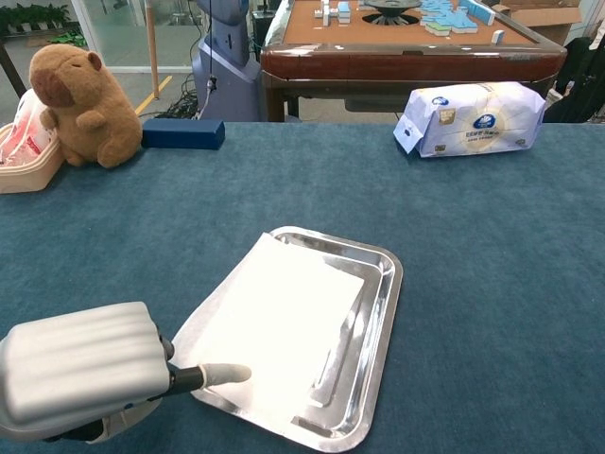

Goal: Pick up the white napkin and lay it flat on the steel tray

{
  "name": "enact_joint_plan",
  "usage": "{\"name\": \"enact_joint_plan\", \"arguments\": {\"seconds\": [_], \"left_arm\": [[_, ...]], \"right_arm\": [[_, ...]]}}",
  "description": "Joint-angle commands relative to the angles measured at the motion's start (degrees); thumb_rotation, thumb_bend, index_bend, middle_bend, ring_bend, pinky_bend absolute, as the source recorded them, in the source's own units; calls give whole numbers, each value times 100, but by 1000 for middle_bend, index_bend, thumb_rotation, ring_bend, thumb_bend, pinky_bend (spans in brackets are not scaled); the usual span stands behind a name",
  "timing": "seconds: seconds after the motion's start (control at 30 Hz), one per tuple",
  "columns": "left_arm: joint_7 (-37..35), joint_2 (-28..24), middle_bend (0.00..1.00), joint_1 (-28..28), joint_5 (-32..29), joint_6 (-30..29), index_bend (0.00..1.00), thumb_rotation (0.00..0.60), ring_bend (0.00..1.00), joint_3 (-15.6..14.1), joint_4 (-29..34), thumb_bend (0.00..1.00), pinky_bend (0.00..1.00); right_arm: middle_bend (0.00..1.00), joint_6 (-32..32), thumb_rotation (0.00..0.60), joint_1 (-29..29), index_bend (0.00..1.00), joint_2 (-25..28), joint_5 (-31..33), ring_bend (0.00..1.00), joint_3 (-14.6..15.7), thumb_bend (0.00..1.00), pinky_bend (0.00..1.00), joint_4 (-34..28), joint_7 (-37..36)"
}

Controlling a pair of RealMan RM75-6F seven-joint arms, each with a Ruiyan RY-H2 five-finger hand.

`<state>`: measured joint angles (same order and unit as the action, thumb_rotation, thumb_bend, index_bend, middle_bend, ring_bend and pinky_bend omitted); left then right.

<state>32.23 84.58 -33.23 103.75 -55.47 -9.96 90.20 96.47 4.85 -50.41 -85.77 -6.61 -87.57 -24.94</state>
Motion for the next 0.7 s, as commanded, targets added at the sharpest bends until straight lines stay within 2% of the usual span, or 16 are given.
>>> {"name": "enact_joint_plan", "arguments": {"seconds": [0.03,0.17,0.43,0.7], "left_arm": [[66,7,911,-1,-46,45,80,600,608,20,24,791,678],[162,17,914,14,-70,62,137,600,612,22,11,794,678],[195,-21,917,23,-81,28,159,600,616,36,56,797,678],[-96,-182,930,7,97,-241,206,600,621,34,201,801,678]], "right_arm": [[309,4,600,6,282,6,17,172,-11,0,363,7,-42],[309,6,600,-4,283,3,60,172,-45,0,363,26,-19],[310,-29,600,-33,284,17,75,172,-67,0,363,10,10],[310,-28,600,-21,284,-3,85,172,-61,0,363,25,52]]}}
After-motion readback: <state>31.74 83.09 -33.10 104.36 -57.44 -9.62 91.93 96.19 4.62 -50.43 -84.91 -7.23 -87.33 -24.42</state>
